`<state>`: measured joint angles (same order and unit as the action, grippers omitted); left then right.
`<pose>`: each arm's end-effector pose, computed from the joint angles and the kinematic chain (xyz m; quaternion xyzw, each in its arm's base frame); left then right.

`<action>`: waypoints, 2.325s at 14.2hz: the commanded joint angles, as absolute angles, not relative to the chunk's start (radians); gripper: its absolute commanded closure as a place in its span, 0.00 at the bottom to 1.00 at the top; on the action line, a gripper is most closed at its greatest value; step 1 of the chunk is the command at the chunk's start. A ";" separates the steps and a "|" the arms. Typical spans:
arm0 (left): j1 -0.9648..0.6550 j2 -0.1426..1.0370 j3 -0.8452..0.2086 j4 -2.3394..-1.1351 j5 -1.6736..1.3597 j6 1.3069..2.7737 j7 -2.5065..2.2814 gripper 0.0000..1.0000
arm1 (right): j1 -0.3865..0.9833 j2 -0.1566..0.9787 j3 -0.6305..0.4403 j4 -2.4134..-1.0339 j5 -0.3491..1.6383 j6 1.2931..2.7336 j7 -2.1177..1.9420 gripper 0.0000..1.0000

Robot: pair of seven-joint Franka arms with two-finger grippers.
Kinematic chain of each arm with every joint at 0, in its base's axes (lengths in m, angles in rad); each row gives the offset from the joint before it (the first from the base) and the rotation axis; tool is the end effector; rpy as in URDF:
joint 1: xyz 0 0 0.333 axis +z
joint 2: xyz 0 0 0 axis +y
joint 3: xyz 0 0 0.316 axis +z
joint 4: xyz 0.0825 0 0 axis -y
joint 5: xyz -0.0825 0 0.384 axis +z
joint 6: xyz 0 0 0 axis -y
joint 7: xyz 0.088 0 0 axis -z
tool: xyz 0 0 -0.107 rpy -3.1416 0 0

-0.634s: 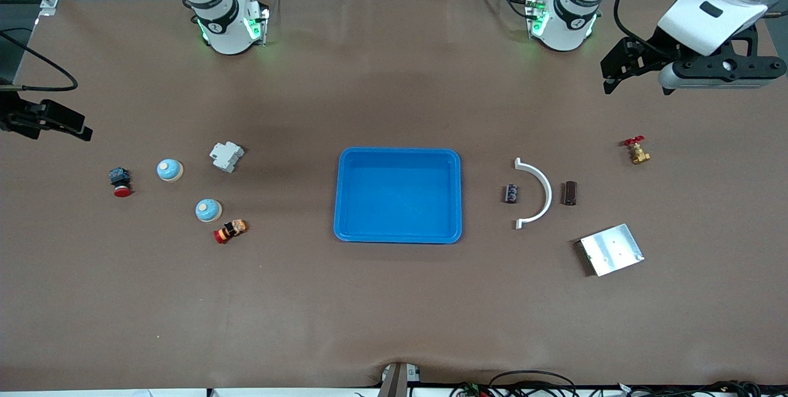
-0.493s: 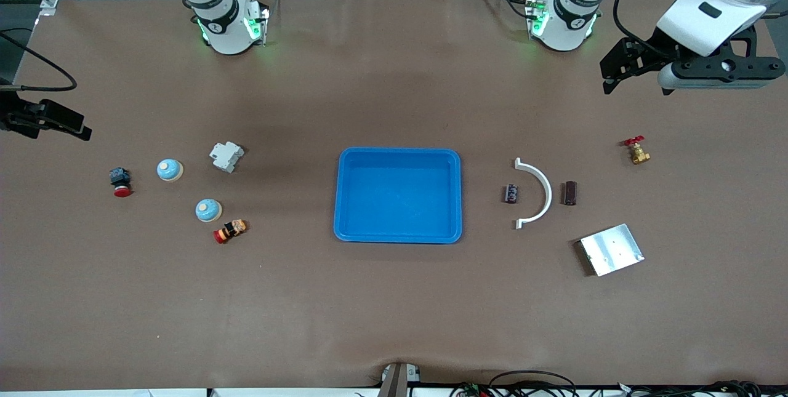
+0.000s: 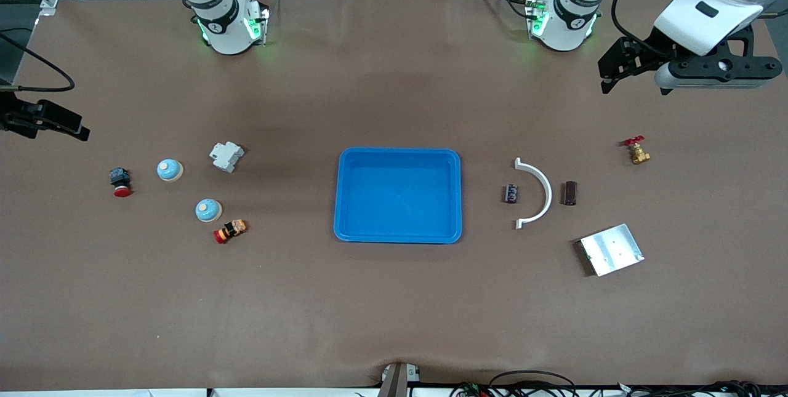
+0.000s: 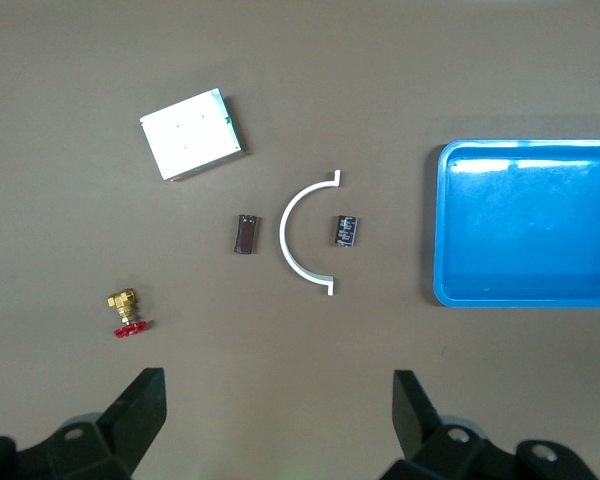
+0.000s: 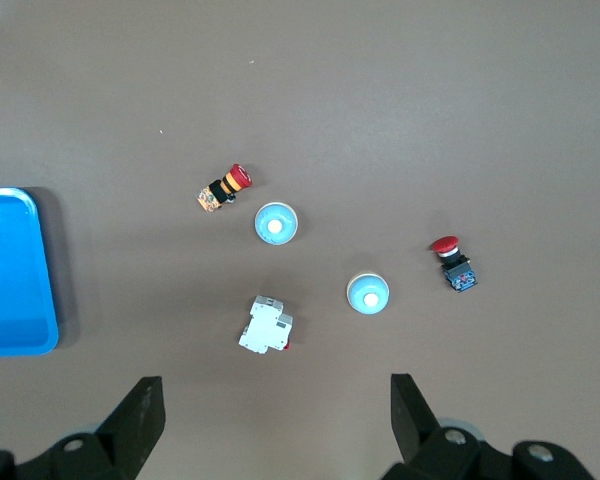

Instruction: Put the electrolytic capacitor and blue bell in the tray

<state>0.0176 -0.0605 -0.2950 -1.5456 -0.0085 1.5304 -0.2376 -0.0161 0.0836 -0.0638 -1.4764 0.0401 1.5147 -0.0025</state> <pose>0.5103 -0.1520 0.6641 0.9996 -0.0201 0.0218 0.0010 0.5734 -0.0398 0.6169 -0.9989 0.0380 0.0218 0.0183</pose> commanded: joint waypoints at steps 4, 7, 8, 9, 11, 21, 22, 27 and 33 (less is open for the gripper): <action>0.025 -0.049 -0.308 -1.598 -0.023 1.525 -0.258 0.00 | -0.026 0.139 -0.049 -1.477 0.064 1.571 -0.014 0.00; 0.041 -0.046 -0.298 -1.597 -0.081 1.519 -0.305 0.00 | -0.018 0.250 -0.049 -1.482 0.061 1.653 -0.014 0.00; 0.035 -0.031 -0.304 -1.598 -0.075 1.519 -0.319 0.00 | -0.017 0.274 -0.048 -1.494 0.063 1.689 -0.014 0.00; 0.034 -0.028 -0.307 -1.614 -0.071 1.526 -0.322 0.00 | -0.017 0.297 -0.048 -1.515 0.067 1.733 -0.014 0.00; 0.034 -0.029 -0.314 -1.640 -0.072 1.545 -0.321 0.00 | -0.006 0.324 -0.048 -1.574 0.066 1.822 -0.021 0.00; 0.029 -0.051 -0.399 -2.037 -0.068 2.006 -0.321 0.00 | 0.052 0.451 -0.048 -1.867 0.057 2.288 -0.029 0.00; 0.028 -0.043 -0.400 -2.064 -0.064 2.043 -0.319 0.00 | 0.058 0.462 -0.048 -1.874 0.057 2.295 -0.029 0.00; 0.023 0.072 -0.419 -2.100 0.050 2.135 -0.322 0.00 | 0.074 0.489 -0.049 -1.937 0.046 2.376 -0.038 0.00; 0.017 0.211 -0.417 -2.138 0.097 2.328 -0.343 0.00 | 0.063 0.529 -0.048 -1.948 0.046 2.393 -0.095 0.00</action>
